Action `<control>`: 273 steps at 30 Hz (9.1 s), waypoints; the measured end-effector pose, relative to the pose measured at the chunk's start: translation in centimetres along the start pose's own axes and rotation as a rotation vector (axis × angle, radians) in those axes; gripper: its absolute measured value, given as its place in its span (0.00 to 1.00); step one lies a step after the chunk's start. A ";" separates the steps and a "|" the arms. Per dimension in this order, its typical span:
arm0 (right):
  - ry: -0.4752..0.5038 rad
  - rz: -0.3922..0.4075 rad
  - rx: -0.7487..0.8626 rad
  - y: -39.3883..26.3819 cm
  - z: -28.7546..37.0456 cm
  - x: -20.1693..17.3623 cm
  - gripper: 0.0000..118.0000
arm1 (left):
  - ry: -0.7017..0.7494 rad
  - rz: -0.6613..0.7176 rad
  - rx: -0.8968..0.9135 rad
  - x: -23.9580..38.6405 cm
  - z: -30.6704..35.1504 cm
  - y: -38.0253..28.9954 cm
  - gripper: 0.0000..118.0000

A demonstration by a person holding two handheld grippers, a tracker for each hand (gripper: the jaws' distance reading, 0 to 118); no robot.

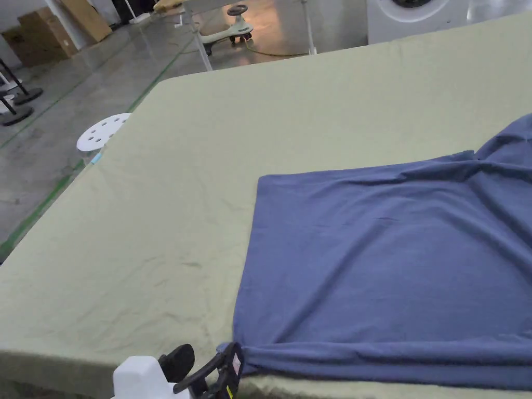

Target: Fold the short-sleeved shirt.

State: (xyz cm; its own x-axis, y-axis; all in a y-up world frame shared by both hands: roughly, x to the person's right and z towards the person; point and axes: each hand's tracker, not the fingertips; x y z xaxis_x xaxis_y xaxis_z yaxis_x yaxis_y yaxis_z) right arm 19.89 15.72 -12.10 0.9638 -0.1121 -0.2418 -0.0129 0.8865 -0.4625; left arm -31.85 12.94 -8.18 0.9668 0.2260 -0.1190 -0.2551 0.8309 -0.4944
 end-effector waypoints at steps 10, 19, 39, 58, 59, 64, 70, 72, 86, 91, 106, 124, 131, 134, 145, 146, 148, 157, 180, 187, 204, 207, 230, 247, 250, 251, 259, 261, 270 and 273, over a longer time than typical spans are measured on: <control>-0.093 -0.032 -0.016 -0.5 1.6 2.4 0.00 | -0.022 0.036 -0.114 -0.3 -5.6 -1.9 0.11; -0.199 -0.188 -0.017 -2.8 1.2 7.1 0.64 | 0.007 -0.026 -0.186 0.4 -6.7 -1.5 0.07; -0.132 -0.064 -0.049 1.3 -3.9 7.5 0.02 | -0.072 0.059 0.006 2.2 -3.5 4.2 0.03; -0.150 -0.096 -0.277 11.6 -26.2 12.0 0.57 | 0.011 -0.030 -0.138 1.7 -22.0 14.9 0.65; -0.144 -0.108 -0.254 11.6 -25.4 12.1 0.57 | 0.007 -0.033 -0.120 1.7 -21.1 14.9 0.66; -0.095 -0.102 -0.133 11.8 -20.9 11.4 0.53 | -0.045 -0.014 0.016 1.6 -15.5 14.0 0.60; -0.026 0.045 -0.071 9.0 -15.7 8.0 0.07 | -0.053 -0.071 0.111 3.3 -9.6 11.6 0.21; -0.009 0.055 -0.070 7.8 -14.6 6.9 0.02 | -0.081 -0.076 0.104 3.4 -8.1 10.7 0.10; 0.053 -0.047 -0.096 3.1 -10.1 4.8 0.00 | 0.006 0.102 -0.178 -0.5 -14.0 6.3 0.59; 0.016 -0.083 -0.116 2.9 -9.2 5.8 0.00 | 0.042 0.084 -0.187 -0.1 -16.8 6.5 0.33; -0.232 -0.214 -0.151 2.9 -14.9 12.6 0.57 | 0.093 -0.197 -0.267 3.3 -17.8 5.8 0.05; -0.347 -0.161 -0.167 4.6 -12.1 11.3 0.02 | 0.029 -0.095 -0.223 0.3 -10.1 7.9 0.00; -0.330 -0.139 -0.238 0.9 -6.5 9.7 0.02 | 0.012 -0.093 -0.277 -1.1 -4.8 3.2 0.00; -0.324 -0.122 -0.262 -0.4 -5.7 9.2 0.02 | 0.020 -0.117 -0.267 -0.7 -4.2 1.6 0.00; -0.162 -0.107 -0.144 -1.0 -3.2 7.1 0.65 | 0.034 -0.243 0.082 3.3 1.4 2.4 0.75; -0.121 -0.122 -0.129 -1.0 -2.9 6.5 0.65 | 0.024 -0.234 0.097 4.1 2.0 2.3 0.75; -0.057 -0.130 -0.092 -0.7 -2.4 5.2 0.64 | 0.005 -0.198 0.146 5.6 3.1 2.1 0.74; 0.051 0.051 -0.018 0.8 -3.1 0.0 0.12 | -0.008 -0.179 0.176 9.5 4.2 1.7 0.14; -0.019 -0.156 -0.150 -1.1 -4.1 4.9 0.00 | 0.145 -0.048 -0.291 1.9 -27.8 17.0 0.55; -0.090 -0.128 -0.190 -1.0 -3.4 6.8 0.00 | 0.231 0.038 -0.339 0.2 -31.9 17.1 0.38; -0.081 0.014 -0.394 16.0 -25.9 11.1 0.70 | 0.229 -0.226 -0.445 4.2 -32.5 15.9 0.02; -0.141 -0.008 -0.493 16.6 -31.1 12.7 0.70 | 0.208 -0.292 -0.460 4.5 -32.3 15.9 0.02; -0.070 0.072 -0.292 13.2 -11.8 12.5 0.02 | -0.076 -0.048 -0.173 -0.8 -9.3 14.4 0.02; -0.211 -0.073 -0.214 -1.1 -4.5 10.3 0.59 | 0.040 -0.113 -0.091 -0.1 -3.1 2.1 0.75; -0.158 -0.167 -0.128 -0.2 -2.8 9.0 0.59 | 0.073 -0.152 0.019 1.2 -0.2 2.2 0.75; -0.153 -0.170 -0.103 0.2 -2.1 8.7 0.59 | 0.065 -0.170 0.049 1.7 0.7 2.5 0.75; -0.023 -0.099 0.042 3.6 0.5 2.4 0.44 | 0.110 -0.195 0.213 7.1 6.9 5.2 0.63; -0.013 -0.070 0.046 4.0 0.4 1.1 0.13 | 0.069 -0.178 0.241 8.0 7.5 5.5 0.33; 0.022 0.025 0.012 3.6 -0.1 -0.2 0.00 | 0.030 -0.129 0.236 8.5 7.1 5.7 0.00; 0.031 0.010 0.015 3.9 -0.1 0.1 0.00 | 0.057 -0.066 0.212 7.2 6.6 6.0 0.05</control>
State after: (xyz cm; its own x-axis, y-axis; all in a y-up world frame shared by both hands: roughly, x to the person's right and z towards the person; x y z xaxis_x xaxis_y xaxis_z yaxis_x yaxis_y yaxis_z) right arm 19.96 19.17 -14.00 0.9549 -0.1165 -0.2731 -0.0187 0.8943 -0.4470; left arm -26.50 22.88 -6.29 0.9792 0.1431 -0.1441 -0.1822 0.9325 -0.3118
